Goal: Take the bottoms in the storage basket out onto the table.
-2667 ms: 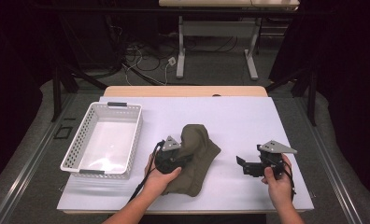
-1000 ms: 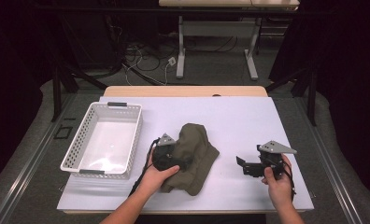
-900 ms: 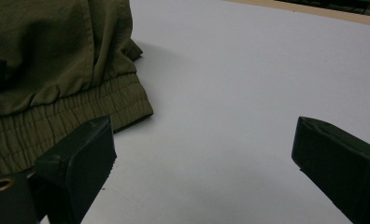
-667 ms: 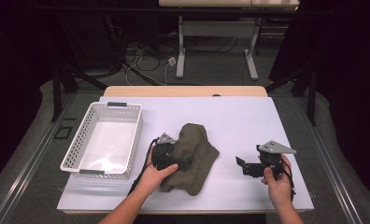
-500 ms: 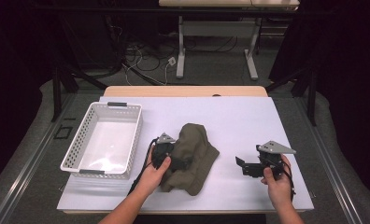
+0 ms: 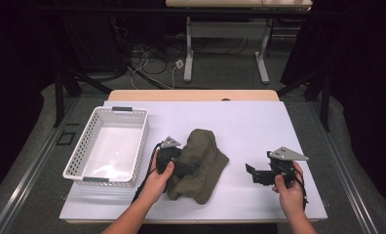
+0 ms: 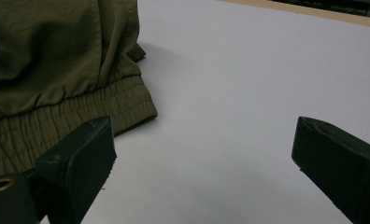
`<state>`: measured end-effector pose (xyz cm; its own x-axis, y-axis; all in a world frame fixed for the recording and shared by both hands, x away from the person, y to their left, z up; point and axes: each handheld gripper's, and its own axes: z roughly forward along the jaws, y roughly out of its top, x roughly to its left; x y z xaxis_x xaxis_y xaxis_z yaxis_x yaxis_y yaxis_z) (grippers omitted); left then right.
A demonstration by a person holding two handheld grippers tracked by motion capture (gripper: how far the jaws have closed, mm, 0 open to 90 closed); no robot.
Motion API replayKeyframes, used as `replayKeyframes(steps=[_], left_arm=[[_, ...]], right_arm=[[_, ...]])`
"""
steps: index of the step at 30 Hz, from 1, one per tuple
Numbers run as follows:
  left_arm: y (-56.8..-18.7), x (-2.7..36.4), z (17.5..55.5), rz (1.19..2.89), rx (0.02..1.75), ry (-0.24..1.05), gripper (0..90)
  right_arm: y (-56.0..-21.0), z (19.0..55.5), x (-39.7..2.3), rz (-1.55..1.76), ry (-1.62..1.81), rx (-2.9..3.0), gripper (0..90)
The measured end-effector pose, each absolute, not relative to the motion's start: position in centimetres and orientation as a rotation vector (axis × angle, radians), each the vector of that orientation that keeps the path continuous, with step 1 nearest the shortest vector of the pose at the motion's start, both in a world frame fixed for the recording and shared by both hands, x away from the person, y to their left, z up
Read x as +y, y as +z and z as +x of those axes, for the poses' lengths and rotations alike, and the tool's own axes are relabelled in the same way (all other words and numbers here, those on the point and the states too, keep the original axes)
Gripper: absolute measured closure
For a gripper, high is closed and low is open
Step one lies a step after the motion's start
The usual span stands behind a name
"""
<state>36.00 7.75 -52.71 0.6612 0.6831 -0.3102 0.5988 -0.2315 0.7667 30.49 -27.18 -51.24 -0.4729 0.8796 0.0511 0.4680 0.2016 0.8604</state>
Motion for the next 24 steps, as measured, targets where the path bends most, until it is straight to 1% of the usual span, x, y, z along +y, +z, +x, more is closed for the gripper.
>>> replayKeyframes(steps=[11,19,24], left_arm=[[-50.1,9.0,35.6,1.866,0.974,0.126,0.4],[-48.4,10.0,35.4,1.846,0.944,0.168,0.4],[-47.5,10.9,35.4,1.816,0.951,0.167,0.4]], right_arm=[[-51.0,30.4,-27.1,1.241,1.208,2.018,5.9],[-51.0,30.4,-27.1,1.244,1.21,2.021,5.9],[-50.9,30.4,-27.1,1.248,1.204,2.021,5.9]])
